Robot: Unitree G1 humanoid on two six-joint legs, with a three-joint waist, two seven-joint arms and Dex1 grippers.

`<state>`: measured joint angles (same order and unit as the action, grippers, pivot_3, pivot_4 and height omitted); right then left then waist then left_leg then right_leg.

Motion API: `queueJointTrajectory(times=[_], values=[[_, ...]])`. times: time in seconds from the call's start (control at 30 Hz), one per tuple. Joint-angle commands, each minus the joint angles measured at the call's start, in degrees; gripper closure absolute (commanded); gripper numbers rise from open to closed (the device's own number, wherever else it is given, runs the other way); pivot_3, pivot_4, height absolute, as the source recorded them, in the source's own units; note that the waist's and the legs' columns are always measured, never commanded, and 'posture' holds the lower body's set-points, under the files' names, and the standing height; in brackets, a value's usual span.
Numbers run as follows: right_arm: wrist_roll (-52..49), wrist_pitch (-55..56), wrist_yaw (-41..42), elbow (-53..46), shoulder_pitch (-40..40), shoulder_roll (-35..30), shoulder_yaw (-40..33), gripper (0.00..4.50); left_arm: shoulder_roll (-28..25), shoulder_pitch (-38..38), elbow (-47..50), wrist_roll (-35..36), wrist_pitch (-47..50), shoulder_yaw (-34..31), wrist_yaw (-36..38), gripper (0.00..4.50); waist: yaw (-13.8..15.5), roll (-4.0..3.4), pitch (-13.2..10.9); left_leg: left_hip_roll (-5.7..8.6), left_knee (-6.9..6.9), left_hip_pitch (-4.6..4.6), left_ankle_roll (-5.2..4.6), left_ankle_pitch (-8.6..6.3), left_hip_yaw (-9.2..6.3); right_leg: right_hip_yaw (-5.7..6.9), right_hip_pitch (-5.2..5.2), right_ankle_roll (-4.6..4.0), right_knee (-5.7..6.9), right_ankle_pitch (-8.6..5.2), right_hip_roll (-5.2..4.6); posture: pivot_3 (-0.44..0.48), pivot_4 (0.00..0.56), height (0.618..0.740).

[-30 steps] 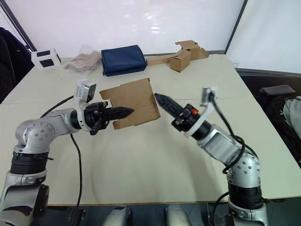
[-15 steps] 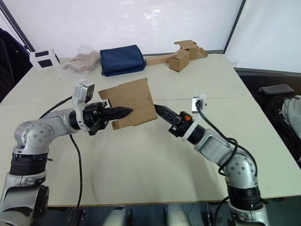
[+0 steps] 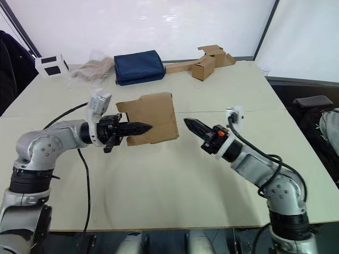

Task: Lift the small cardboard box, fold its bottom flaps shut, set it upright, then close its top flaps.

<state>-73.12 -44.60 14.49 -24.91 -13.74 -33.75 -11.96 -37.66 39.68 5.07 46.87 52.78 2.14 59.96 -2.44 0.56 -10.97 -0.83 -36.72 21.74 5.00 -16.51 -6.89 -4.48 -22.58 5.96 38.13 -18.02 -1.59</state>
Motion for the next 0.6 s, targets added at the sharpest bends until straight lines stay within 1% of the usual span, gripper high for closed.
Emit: queueJointTrajectory(times=[0.03, 0.1, 0.13, 0.2, 0.23, 0.3, 0.4, 0.43, 0.5, 0.53, 0.6], values=[[5.9, 0.3, 5.1, -2.5, 2.1, -4.4, 0.1, 4.42, -3.6, 7.4, -1.6, -8.4, -3.6, 7.7, 5.6, 4.50, 0.0, 0.04, 0.0, 0.01, 0.00, 0.01, 0.00, 0.00, 0.00, 0.00, -0.01, 0.00, -0.01, 0.00, 0.02, 0.000, 0.150, 0.740], [8.4, 0.4, 7.1, -3.0, 2.6, -5.8, 1.2, 4.42, -4.8, 12.0, -4.5, -14.2, -7.0, 13.0, 9.6, 4.50, -0.1, 0.04, 0.0, 0.00, -0.01, 0.02, -0.01, 0.00, 0.00, -0.01, -0.02, 0.00, 0.01, 0.00, 0.03, 0.000, 0.150, 0.740], [9.3, 0.7, 8.0, -3.7, 2.6, -6.0, 1.7, 4.42, -6.1, 16.6, -7.0, -19.6, -9.6, 18.8, 14.4, 4.50, -0.1, 0.04, 0.0, 0.01, -0.01, 0.02, -0.01, 0.01, 0.00, -0.01, -0.03, 0.00, -0.02, 0.00, 0.05, 0.000, 0.150, 0.740], [10.8, 1.2, 9.0, -4.4, 2.4, -6.0, 2.5, 4.42, -7.9, 22.6, -11.1, -27.3, -14.4, 26.8, 22.0, 4.50, -0.1, 0.08, -0.1, 0.01, -0.03, 0.06, -0.01, 0.01, 0.01, 0.00, -0.04, 0.00, -0.01, 0.00, 0.08, 0.000, 0.150, 0.740], [11.7, 1.4, 9.2, -4.7, 2.5, -5.7, 2.7, 4.42, -8.2, 24.7, -13.1, -30.0, -17.9, 29.3, 26.0, 4.50, -0.1, 0.02, 0.0, 0.01, -0.03, 0.09, -0.01, 0.01, 0.01, 0.00, -0.05, 0.00, 0.00, 0.00, 0.08, 0.000, 0.150, 0.740], [12.9, 1.7, 9.2, -5.1, 2.9, -4.8, 3.2, 4.42, -8.3, 28.0, -16.9, -31.9, -25.1, 32.9, 31.3, 4.50, -0.2, -0.04, 0.0, 0.02, -0.01, 0.07, -0.02, 0.01, 0.09, -0.07, -0.08, 0.00, -0.05, 0.00, 0.07, 0.000, 0.150, 0.740], [14.5, 2.3, 8.8, -5.9, 4.0, -3.4, 3.9, 4.42, -7.7, 34.0, -22.2, -33.6, -30.7, 39.7, 32.5, 4.50, -0.1, 0.02, -0.1, 0.00, 0.08, 0.16, -0.07, -0.02, 0.10, -0.08, -0.19, 0.00, -0.04, -0.01, 0.07, 0.000, 0.150, 0.740], [15.1, 2.6, 8.2, -7.1, 5.5, -2.7, 4.1, 4.42, -7.1, 37.7, -24.7, -34.9, -34.9, 44.9, 32.5, 4.50, -0.1, 0.03, -0.1, -0.01, 0.05, 0.33, -0.07, -0.01, 0.04, -0.03, -0.34, -0.01, -0.03, -0.01, 0.09, 0.000, 0.150, 0.740], [15.9, 3.0, 7.3, -8.9, 7.6, -1.5, 4.1, 4.42, -6.3, 43.3, -27.8, -35.8, -40.6, 53.3, 32.5, 4.50, 0.3, 0.14, -0.1, 0.00, -0.14, 0.76, -0.08, -0.01, -0.05, 0.05, -0.65, 0.00, 0.05, -0.01, 0.08, 0.000, 0.150, 0.740], [16.2, 3.2, 6.8, -9.5, 8.5, -1.0, 3.9, 4.42, -5.7, 45.7, -28.9, -35.6, -43.3, 56.7, 32.5, 4.50, 0.3, 0.18, -0.2, 0.01, -0.21, 0.83, -0.08, -0.02, -0.09, 0.09, -0.66, 0.00, 0.03, -0.01, 0.07, 0.000, 0.150, 0.740], [16.7, 3.3, 6.3, -10.1, 9.4, -0.2, 3.5, 4.42, -4.6, 48.6, -30.6, -34.3, -46.7, 60.6, 32.5, 4.50, 0.2, 0.17, -0.2, 0.07, -0.26, 0.91, -0.13, -0.04, -0.10, 0.10, -0.65, 0.03, -0.04, -0.01, -0.02, 0.000, 0.150, 0.740]])
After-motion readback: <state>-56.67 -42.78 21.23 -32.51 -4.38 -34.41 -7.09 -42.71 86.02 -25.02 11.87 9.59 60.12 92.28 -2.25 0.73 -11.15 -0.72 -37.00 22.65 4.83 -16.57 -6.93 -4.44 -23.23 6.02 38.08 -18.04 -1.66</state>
